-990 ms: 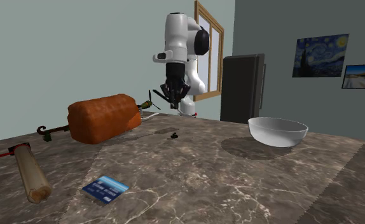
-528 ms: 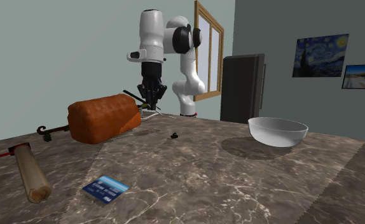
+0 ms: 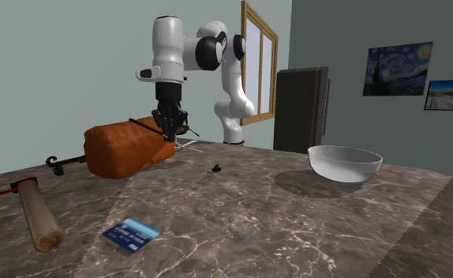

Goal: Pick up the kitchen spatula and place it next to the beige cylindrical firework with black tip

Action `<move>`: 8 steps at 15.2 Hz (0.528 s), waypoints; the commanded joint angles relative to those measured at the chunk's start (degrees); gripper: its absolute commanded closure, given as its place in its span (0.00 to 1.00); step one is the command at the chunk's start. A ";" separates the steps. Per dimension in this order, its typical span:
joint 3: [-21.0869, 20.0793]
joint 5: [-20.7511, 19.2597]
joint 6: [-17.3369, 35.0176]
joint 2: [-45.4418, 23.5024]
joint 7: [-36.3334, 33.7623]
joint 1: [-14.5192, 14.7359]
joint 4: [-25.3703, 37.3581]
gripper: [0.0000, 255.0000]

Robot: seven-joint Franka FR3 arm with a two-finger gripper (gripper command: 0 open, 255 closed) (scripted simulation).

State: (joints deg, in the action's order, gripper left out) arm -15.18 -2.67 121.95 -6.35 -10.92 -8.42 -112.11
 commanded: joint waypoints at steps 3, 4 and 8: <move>0.02 -0.55 2.87 -1.45 -0.46 0.14 -1.47 1.00; 0.04 -0.68 3.58 -1.77 -0.55 0.16 -1.87 1.00; 0.14 -1.23 6.40 -3.15 -0.94 0.25 -3.37 1.00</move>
State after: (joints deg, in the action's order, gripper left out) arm -15.06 -3.76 127.65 -9.15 -11.76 -8.19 -115.13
